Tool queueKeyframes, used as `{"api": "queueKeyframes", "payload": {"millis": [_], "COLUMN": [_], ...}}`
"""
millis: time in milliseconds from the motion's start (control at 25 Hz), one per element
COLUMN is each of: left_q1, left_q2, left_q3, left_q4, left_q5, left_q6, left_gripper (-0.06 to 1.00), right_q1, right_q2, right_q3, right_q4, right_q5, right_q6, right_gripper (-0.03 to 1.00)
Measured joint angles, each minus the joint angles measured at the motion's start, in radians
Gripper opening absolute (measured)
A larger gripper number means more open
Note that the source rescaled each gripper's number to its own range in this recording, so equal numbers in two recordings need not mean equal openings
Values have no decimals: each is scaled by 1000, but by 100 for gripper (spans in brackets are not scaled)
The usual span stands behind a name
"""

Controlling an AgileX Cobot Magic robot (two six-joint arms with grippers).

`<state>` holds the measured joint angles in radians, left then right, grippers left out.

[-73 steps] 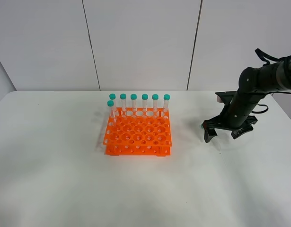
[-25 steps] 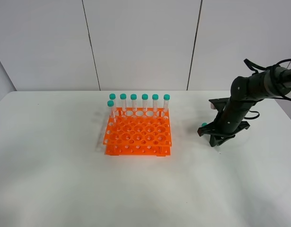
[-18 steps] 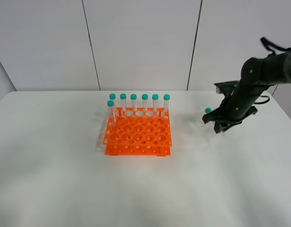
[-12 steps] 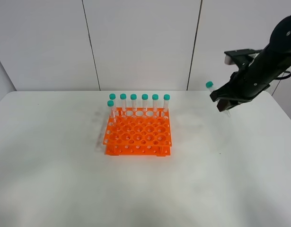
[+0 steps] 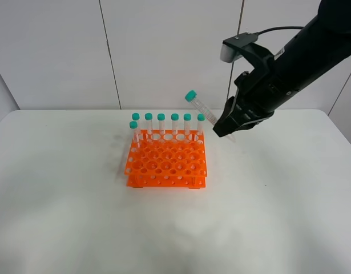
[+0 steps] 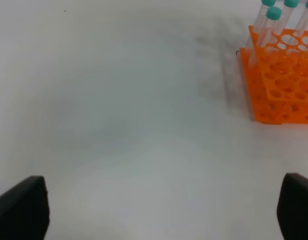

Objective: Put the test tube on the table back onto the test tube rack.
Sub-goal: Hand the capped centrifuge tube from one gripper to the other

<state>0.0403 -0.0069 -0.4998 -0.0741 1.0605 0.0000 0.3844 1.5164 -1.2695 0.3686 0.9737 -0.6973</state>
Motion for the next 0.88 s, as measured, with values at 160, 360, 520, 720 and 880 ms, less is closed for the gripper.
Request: {"api": "queueKeyframes", "payload": {"millis": [160,360,520,720,880], "left_q1": [0,0,0,0,-1], "left_q2": [0,0,73,357,619], "left_q3": [0,0,-63,-182,-266], "left_q4": [0,-7,-68,-195,-364], "left_q5": [0,-6,-83,-209,-296], "left_q6": [0,0,0,76,205], "left_gripper": [100,100,100,100,100], "right_q1": [41,41,41,41,41], "right_q2": [1,53,106,109,109], "right_q3": [0,0,0,0,0], "right_q4": [11,29,53,67,85], "right_q5": [-44,-68,-76,-94,-98], "right_q6": [-26,-86,-107,-112,-124], "right_gripper": [2,2,2,2,2]}}
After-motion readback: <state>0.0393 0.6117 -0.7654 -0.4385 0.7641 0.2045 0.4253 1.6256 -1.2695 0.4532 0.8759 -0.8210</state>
